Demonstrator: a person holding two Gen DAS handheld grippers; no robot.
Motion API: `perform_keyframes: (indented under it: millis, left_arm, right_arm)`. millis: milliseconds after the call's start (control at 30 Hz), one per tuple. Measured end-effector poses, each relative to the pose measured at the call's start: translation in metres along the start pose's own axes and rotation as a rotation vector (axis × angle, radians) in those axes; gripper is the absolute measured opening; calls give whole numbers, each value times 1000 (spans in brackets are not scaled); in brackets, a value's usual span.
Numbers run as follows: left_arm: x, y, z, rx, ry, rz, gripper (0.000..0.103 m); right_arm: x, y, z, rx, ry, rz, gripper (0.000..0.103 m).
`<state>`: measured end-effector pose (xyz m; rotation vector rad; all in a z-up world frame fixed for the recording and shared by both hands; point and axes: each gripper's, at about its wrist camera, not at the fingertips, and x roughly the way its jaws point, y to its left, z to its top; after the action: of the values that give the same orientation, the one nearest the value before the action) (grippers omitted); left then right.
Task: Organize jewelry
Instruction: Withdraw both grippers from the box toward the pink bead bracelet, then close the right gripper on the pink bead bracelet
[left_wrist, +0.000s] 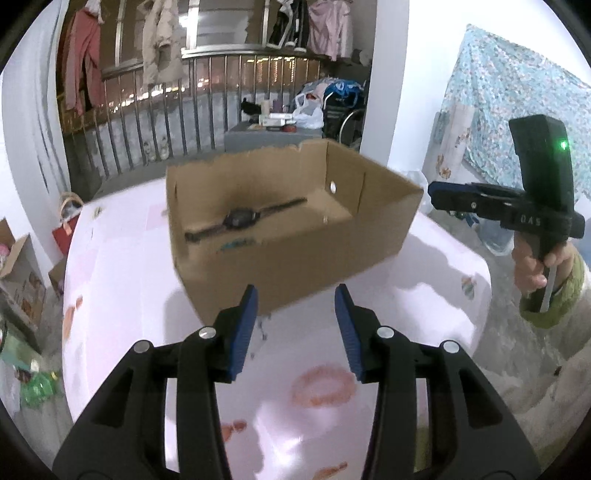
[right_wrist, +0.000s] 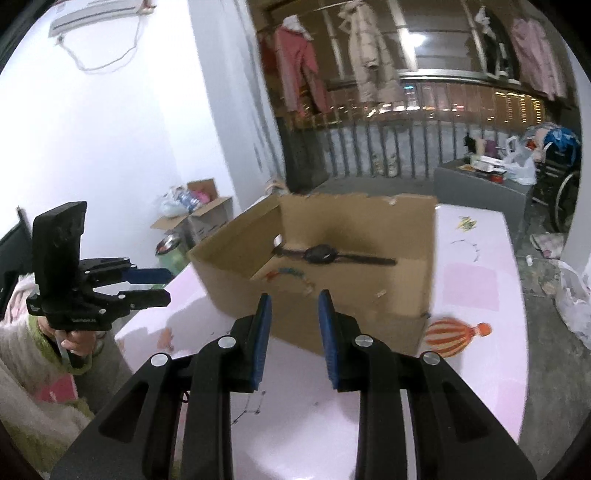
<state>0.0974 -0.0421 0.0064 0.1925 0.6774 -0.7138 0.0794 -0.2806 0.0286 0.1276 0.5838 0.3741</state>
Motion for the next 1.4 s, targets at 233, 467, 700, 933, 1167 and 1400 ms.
perform_keyframes:
  millis: [233,467,700,933,1167,1400]
  left_arm:
    - [4,13,-40,-38,38,-35,41]
    - [17,13,-62,-20,79,-113,37]
    - [37,7,-71,-5,128,-143,27]
    - [47,9,-73,-20,148,-137,20]
    - [54,9,-72,-20,167,-117,16]
    - [56,5,-72,-25,164,-121,14]
  right_arm:
    - [36,34,-28,-53,98,83,26]
    - [65,55,-52,-80,180,140,26]
    - [81,64,-62,-103,227,171,26]
    - [92,67,-68,-107,256,190,23]
    - [108,75,-70,-125,291,189,18]
    - [119,78,-71,-147,339,170,11]
